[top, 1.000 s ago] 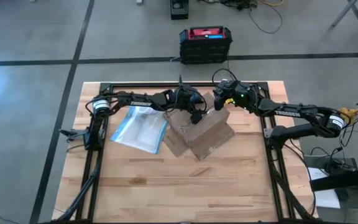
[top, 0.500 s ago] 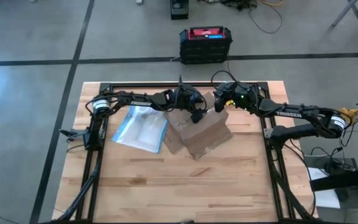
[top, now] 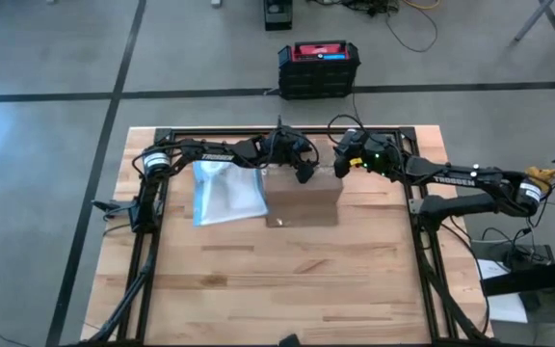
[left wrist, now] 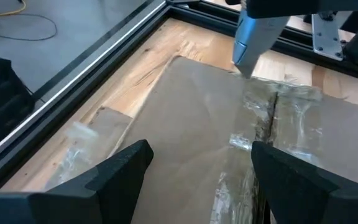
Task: Pack items into zip bag
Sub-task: Break down the brown box until it is flat
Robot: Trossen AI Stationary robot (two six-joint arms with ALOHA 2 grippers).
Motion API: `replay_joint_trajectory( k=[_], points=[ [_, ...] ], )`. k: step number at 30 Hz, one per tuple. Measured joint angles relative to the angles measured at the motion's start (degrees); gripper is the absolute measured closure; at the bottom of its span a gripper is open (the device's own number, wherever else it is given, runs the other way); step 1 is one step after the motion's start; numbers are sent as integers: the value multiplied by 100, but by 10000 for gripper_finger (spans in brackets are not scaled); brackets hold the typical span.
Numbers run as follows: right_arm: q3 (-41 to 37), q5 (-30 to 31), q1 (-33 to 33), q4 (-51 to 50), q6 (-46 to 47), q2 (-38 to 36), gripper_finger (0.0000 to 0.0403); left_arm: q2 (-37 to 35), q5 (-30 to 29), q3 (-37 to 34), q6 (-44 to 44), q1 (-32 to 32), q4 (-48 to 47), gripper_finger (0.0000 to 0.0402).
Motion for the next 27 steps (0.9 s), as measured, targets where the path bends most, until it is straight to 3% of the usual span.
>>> replay_joint_trajectory(
  k=[13, 19, 27],
  points=[
    [11, 51, 13, -145, -21, -181, 346, -275, 1312, -9, 1316, -167, 16, 125],
    [11, 406, 115, -118, 0, -179, 346, 1, 1287, -5, 1287, -237, 62, 125],
    [11, 1516, 561, -151, 343, -179, 346, 73, 847, 5, 1115, -278, 65, 125]
  ],
)
